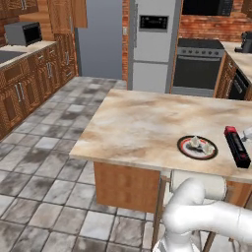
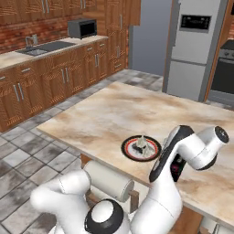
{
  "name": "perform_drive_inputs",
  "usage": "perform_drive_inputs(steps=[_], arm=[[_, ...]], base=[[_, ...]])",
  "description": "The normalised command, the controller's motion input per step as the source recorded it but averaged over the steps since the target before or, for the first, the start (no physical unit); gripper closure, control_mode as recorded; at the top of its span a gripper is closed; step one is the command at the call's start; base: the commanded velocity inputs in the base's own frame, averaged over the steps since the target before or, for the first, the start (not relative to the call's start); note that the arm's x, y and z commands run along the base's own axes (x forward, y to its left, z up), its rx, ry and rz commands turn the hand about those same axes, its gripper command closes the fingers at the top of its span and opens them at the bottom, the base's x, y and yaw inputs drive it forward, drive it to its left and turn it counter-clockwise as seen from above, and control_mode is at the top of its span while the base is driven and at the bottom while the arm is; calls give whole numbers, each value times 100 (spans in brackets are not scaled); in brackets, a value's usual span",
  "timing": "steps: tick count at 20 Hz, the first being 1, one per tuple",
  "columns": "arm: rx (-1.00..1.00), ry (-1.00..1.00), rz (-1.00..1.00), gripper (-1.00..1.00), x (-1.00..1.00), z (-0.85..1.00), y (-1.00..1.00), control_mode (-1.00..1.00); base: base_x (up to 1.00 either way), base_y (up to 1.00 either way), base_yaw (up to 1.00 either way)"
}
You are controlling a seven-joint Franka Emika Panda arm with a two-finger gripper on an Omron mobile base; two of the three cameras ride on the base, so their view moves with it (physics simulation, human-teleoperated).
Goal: Retrieve the tupperware and aluminum foil from the cabinet and place them on the dining counter near the plate with garlics to prepare for storing leftovers.
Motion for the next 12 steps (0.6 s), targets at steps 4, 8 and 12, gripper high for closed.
perform_drive_inputs(steps=[4,8,12], arm=[[-32,-41,-18,-100,-100,67,100,-100],[-28,-23,-8,-100,-100,97,100,-100],[-28,-5,0,-100,-70,100,97,-100]], base=[[0,0,0],[0,0,0],[0,0,0]])
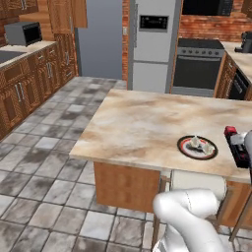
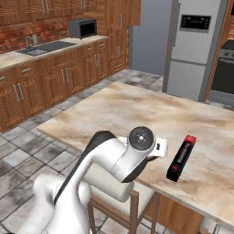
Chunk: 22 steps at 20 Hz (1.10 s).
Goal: Retrieve the tupperware and aluminum foil from the cabinet and place them on the dining counter near the plate with garlics to prepare for storing leftovers.
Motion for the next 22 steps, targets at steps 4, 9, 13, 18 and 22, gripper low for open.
perform_drive_inputs(steps=[4,9,13,18,22], arm=[[-41,10,0,-100,-58,92,98,-100],[-26,17,0,-100,2,34,55,-100],[-5,1,-2,-100,-1,0,14,-100],[-7,-4,1,-100,-35,0,30,100],[0,0,0,-100,0,0,0,100]], base=[[0,0,0],[0,0,0],[0,0,0],[-13,13,2],[-82,85,16]])
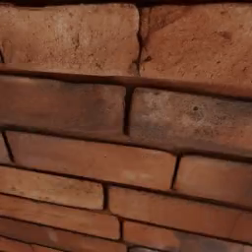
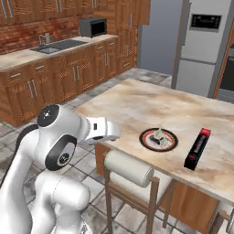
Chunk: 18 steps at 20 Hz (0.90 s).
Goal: Retrieve the tupperware and aluminum foil from the cabinet and place them on the dining counter near the plate with garlics to prepare for storing leftovers.
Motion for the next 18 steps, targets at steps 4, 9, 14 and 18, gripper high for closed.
perform_drive_inputs(steps=[4,9,14,18], arm=[[0,0,0,-100,0,0,0,100],[0,0,0,-100,0,0,0,100],[0,0,0,-100,0,0,0,100],[0,0,0,-100,0,0,0,100]], base=[[-86,100,24],[-11,100,17],[32,100,9],[61,100,4]])
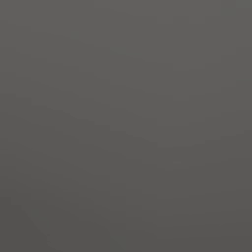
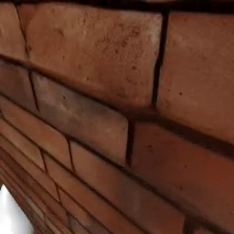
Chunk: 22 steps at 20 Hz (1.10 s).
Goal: Retrieve the tupperware and aluminum foil from the cabinet and place them on the dining counter near the plate with garlics to prepare for storing leftovers.
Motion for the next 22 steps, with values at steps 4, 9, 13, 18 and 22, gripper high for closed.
perform_drive_inputs(steps=[4,9,13,18,22], arm=[[0,0,0,-100,0,0,0,100],[0,0,0,-100,0,0,0,100],[0,0,0,-100,0,0,0,100],[0,0,0,-100,0,0,0,100],[0,0,0,-100,0,0,0,100]], base=[[70,100,3],[89,100,1],[100,91,-15],[100,72,-29],[100,60,-18]])
